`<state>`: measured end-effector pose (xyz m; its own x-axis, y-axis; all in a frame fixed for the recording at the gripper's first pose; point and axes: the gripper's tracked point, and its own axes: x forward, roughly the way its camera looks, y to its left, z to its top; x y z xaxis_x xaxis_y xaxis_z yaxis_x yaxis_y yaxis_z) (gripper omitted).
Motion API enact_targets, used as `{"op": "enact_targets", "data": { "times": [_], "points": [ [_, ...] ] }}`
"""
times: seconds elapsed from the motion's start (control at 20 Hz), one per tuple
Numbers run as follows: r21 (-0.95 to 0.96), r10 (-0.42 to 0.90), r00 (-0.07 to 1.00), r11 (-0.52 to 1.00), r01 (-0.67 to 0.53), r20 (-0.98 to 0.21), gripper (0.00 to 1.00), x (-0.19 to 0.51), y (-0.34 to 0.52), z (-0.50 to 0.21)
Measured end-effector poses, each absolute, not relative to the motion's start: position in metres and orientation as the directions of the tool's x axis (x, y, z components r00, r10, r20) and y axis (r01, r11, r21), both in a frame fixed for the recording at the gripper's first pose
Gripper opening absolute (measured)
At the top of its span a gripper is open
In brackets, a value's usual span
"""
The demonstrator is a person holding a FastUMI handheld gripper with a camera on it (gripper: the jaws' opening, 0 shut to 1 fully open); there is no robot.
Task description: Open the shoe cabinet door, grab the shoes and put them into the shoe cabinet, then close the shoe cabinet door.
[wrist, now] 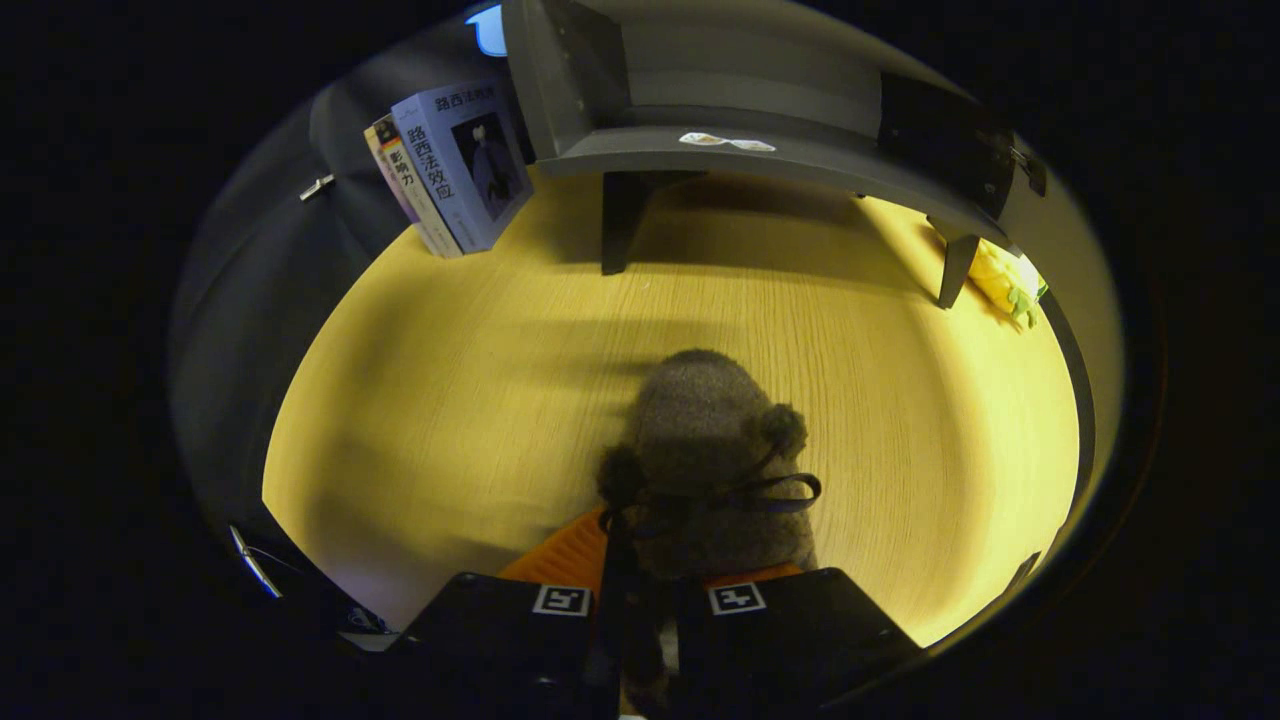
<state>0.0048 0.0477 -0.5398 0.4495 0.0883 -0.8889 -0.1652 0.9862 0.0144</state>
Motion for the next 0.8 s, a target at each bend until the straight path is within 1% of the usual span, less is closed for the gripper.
{"op": "enact_targets", "data": {
  "times": [0.15, 0.25, 0.5, 0.55, 0.6, 0.75, 0.8],
  "points": [
    [0.009, 0.084, 0.47, 0.987, -0.159, -0.879, 0.29, 0.015, 0.046, -0.542],
    [0.0, 0.077, 0.475, 0.987, -0.159, -0.877, 0.28, 0.017, 0.046, -0.542],
    [0.002, 0.075, 0.463, 0.988, -0.156, -0.883, 0.27, 0.016, 0.045, -0.543],
    [0.019, 0.091, 0.454, 0.987, -0.162, -0.886, 0.27, 0.015, 0.05, -0.549],
    [0.005, 0.08, 0.461, 0.987, -0.16, -0.884, 0.27, 0.014, 0.046, -0.533],
    [-0.004, 0.076, 0.471, 0.986, -0.165, -0.879, 0.06, 0.015, 0.047, -0.543],
    [0.01, 0.082, 0.47, 0.988, -0.155, -0.879, 0.06, 0.015, 0.047, -0.543]
  ]
}}
